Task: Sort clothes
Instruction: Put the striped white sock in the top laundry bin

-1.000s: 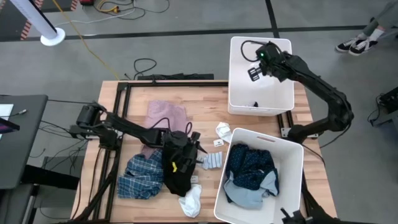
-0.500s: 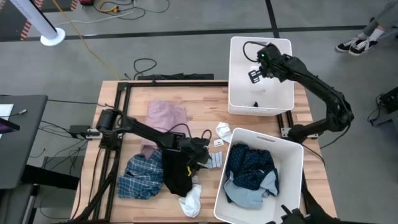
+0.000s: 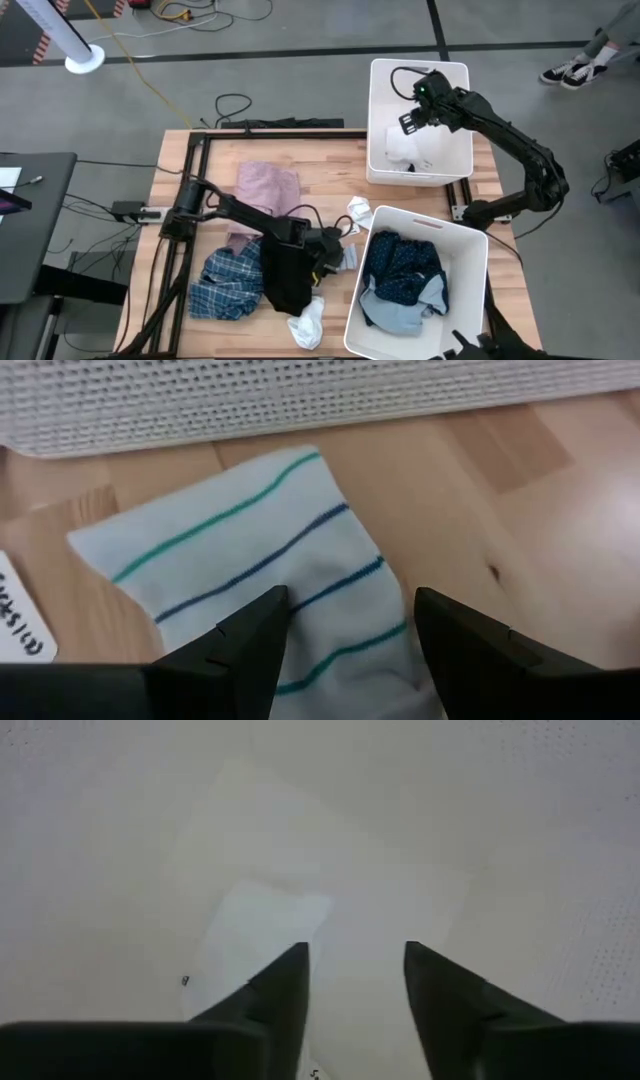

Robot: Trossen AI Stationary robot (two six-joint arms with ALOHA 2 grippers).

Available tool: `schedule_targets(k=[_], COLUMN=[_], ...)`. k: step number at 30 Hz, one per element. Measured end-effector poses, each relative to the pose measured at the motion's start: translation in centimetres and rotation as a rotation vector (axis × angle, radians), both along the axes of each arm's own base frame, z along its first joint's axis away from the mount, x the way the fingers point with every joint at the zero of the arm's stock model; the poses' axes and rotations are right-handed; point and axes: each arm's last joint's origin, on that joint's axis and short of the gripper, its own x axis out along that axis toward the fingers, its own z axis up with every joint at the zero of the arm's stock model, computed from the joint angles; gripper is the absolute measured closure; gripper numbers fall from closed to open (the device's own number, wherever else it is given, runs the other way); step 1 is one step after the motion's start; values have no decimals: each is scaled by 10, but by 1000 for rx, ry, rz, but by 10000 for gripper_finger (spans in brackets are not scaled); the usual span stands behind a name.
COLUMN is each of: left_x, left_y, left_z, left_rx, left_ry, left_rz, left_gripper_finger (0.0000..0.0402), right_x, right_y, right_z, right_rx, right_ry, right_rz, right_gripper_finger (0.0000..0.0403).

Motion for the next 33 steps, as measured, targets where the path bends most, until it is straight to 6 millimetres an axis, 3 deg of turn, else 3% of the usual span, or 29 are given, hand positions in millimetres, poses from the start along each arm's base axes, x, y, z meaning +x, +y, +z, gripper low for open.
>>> schedule_targets(k=[7,16,25,33], left_x=[2,2,3,-6], left_y=[1,2,2,6], left_z=[0,1,11,55], left_rx=[-6,30,63,123], left_ry=[-1,-12,33,-33], left_rz=[24,22,11,22], left_gripper_finger=[233,386,395,397], right_x=[4,20,27,17], right_y=[3,17,43,90], right_z=[1,1,17,54], right_rx=[-1,2,-56,-194], right_ry=[-3,0,-59,-227], right_rz=[14,97,190,328], right_gripper_finger=[171,169,168,168])
